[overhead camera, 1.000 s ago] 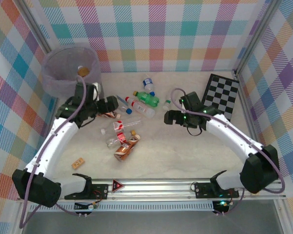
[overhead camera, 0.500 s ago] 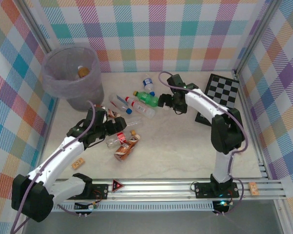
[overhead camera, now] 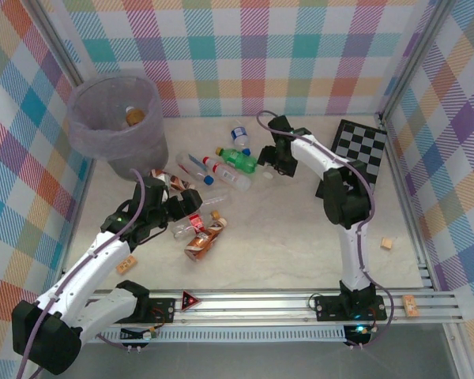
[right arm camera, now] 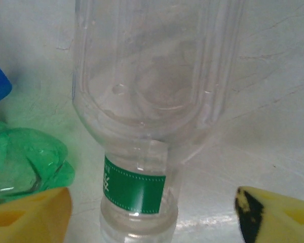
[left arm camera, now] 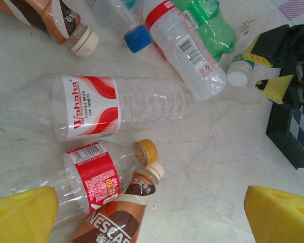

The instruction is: Put the plastic bottles in the bin

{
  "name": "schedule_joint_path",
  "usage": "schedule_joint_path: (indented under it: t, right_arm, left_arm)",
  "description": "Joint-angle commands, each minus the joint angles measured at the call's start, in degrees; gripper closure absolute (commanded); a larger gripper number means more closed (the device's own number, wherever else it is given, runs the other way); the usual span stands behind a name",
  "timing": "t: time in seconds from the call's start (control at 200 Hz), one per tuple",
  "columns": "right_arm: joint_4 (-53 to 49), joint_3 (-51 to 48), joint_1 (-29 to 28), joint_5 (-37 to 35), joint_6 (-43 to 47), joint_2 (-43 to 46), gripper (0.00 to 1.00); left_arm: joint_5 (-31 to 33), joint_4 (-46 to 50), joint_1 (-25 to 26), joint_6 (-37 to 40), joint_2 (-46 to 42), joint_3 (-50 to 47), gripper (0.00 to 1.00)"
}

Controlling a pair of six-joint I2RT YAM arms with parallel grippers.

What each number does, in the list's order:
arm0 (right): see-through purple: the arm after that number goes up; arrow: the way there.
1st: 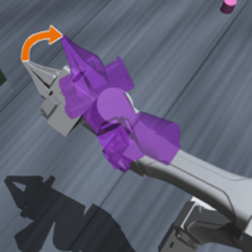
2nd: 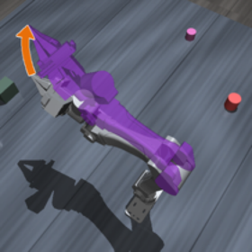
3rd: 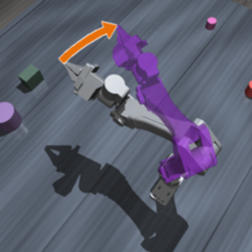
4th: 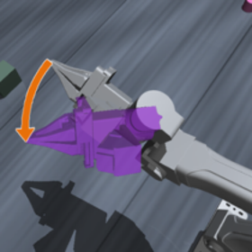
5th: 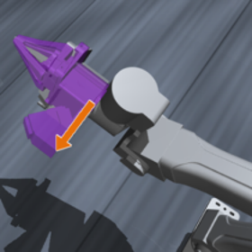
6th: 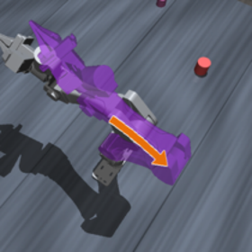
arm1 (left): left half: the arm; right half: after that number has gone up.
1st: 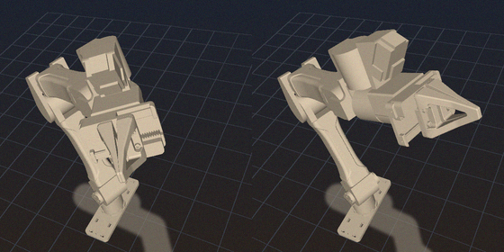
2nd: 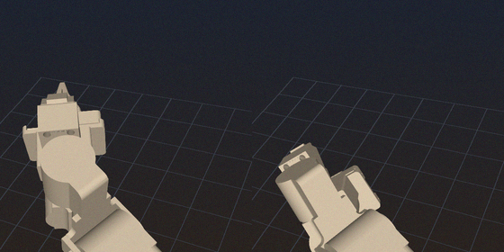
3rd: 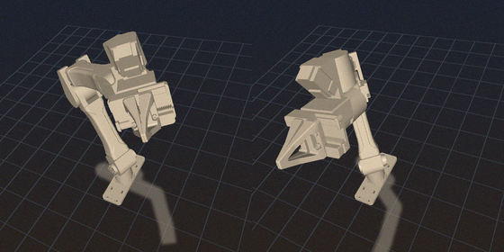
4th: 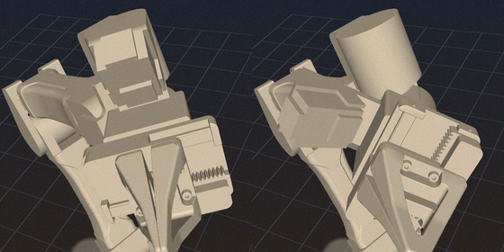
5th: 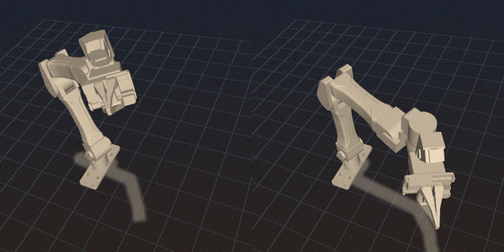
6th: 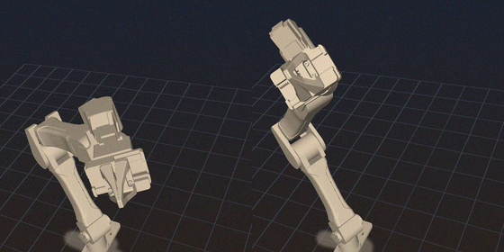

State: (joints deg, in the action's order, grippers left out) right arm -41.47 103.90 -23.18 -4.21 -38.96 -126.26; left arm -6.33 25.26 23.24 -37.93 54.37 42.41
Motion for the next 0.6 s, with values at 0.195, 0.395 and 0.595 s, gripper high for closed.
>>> schedule_joint_path:
  t: [0.195,0.395,0.595]
  right_arm:
    - [-1.37,1.70,0.84,0.12,-0.77,-2.39,0.44]
    - [-1.69,-0.37,1.19,-0.75,0.33,-0.28,0.61]
    - [1.37,-7.24,1.55,-0.14,4.77,5.86,0.74]
  left_arm:
    - [0.63,-0.82,0.56,-0.47,0.16,0.21,0.06]
    - [-0.02,-1.36,0.56,-0.48,1.35,0.65,0.06]
    - [-1.09,-2.90,0.53,-1.15,3.28,0.65,0.06]
